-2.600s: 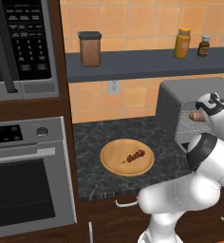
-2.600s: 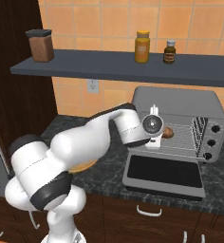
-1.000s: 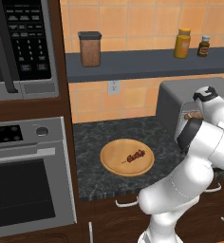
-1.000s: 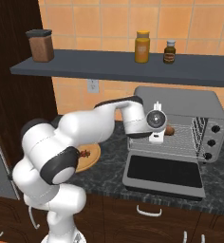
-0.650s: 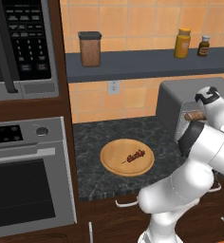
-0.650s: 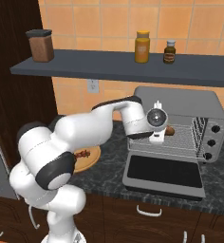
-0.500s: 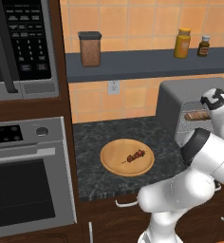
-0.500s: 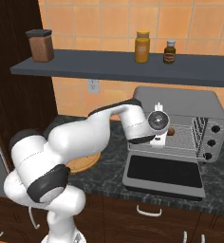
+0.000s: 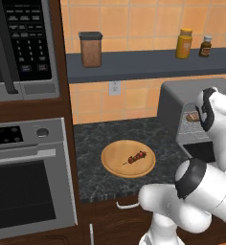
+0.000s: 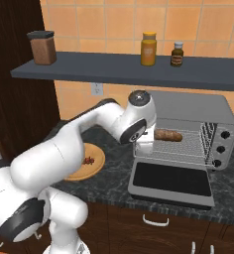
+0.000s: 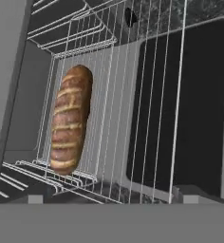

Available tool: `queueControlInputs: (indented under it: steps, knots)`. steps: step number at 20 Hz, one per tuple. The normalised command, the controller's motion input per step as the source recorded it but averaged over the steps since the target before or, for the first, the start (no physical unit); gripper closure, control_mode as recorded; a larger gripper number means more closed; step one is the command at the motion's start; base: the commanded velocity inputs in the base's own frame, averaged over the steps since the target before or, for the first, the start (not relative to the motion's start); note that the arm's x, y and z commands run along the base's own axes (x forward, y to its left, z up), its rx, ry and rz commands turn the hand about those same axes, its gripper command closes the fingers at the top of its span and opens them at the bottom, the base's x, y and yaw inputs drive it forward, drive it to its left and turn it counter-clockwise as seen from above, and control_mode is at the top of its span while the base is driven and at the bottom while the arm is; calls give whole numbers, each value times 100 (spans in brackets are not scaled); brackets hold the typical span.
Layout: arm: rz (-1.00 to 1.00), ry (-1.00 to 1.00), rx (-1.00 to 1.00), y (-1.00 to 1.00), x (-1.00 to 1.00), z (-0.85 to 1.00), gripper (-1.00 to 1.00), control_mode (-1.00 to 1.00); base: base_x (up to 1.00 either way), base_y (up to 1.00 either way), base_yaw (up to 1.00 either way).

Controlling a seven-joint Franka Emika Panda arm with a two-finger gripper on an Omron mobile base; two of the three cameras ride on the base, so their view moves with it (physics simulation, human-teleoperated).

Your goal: Pick up the kebab skewer and baguette bread, and place them inside the toaster oven. Close the toaster oven door and start by setting the timer.

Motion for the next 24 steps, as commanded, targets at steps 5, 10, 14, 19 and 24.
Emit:
queueControlInputs:
  steps: [5,10,14,19,24]
  knots:
    - [11,46,-2,85,-23,6,-100,-100,0,0,0]
    - [19,33,1,94,-37,-13,-100,-100,0,0,0]
    - [21,22,1,100,-5,-18,-100,-100,0,0,0]
    - [19,22,4,93,2,-26,-100,-100,0,0,0]
    - [11,14,2,87,15,-66,-100,-100,0,0,0]
